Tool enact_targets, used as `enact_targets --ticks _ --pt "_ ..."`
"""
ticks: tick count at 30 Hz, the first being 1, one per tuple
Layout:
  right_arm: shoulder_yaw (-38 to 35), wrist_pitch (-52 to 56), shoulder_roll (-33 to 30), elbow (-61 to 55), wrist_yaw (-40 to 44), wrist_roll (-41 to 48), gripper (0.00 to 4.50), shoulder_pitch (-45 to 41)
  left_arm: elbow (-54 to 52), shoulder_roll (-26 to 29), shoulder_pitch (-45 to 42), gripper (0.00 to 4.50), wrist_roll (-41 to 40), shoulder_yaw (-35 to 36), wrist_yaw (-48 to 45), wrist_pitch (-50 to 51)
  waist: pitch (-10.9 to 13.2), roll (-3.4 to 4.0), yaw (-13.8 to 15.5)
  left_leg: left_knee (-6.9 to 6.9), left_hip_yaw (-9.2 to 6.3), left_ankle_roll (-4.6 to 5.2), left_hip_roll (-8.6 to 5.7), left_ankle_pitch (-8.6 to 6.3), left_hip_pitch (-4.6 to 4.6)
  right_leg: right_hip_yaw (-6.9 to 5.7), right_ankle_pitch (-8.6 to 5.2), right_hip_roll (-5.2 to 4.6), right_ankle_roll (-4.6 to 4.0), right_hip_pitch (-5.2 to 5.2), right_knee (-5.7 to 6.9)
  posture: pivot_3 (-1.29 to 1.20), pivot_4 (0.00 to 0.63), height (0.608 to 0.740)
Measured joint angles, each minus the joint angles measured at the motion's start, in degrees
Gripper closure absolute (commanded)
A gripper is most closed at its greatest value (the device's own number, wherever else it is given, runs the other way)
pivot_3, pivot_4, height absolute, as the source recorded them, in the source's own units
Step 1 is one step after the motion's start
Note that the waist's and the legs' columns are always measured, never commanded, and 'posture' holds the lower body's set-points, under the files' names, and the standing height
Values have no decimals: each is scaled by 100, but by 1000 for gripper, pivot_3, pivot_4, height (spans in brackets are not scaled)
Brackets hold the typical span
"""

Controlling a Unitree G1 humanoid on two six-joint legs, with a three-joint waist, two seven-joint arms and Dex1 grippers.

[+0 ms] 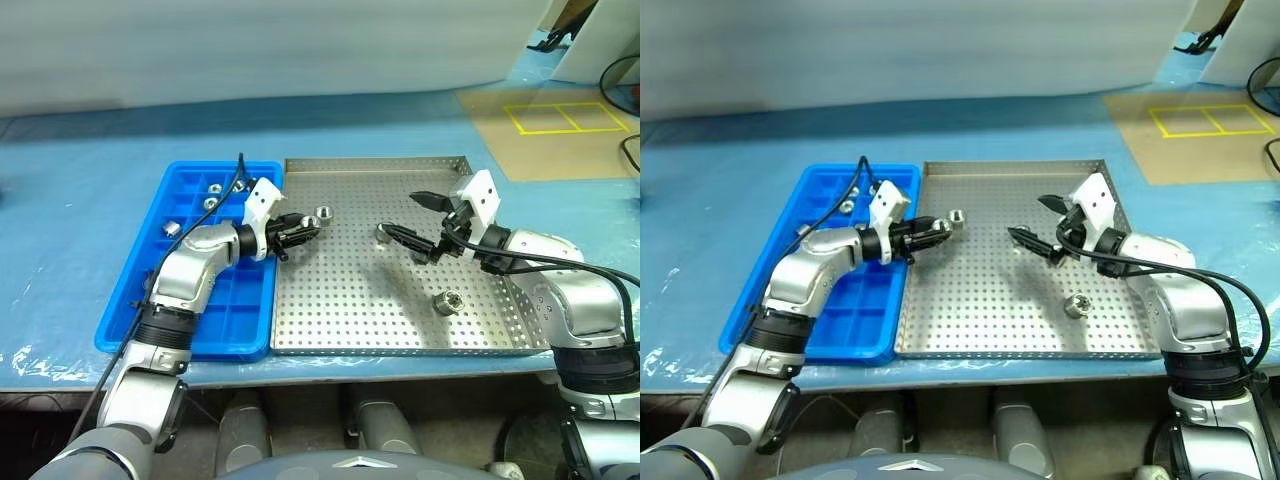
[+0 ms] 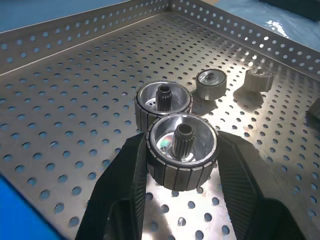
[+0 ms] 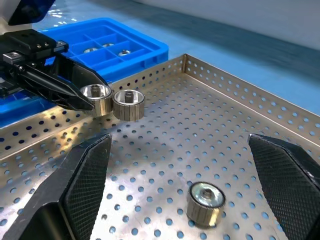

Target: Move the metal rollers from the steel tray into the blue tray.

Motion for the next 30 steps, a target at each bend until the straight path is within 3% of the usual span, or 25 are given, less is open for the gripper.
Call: enact_targets --ticks 7,11,19,30 --pt "186 255 321 -88 321 443 0 -129 -355 27 194 2810 -517 -4 -470 -199 0 0 115 -17 3 -1 2 1 -4 -1 -1 1 -1 -10 -4 -265 150 740" --pt "7 1212 864 -592 -10 1659 0 59 -334 -93 171 2810 -805 22 -679 -422 1 1 116 -17 3 -2 0 1 -3 0 -1 0 -1 -10 -4 -271 150 740" --pt "-781 2429 1013 -864 -1133 3441 0 -161 -269 -161 110 2810 -1182 116 -916 -479 1 1 117 -24 5 -29 -1 17 5 2 -2 0 2 -9 -3 -272 150 740" --pt "-826 2650 850 -117 -1547 3334 0 -153 -334 -346 111 2810 -1440 163 -904 -732 1 -1 130 -27 5 -32 -2 18 -8 1 -2 1 2 -17 -11 -272 150 740"
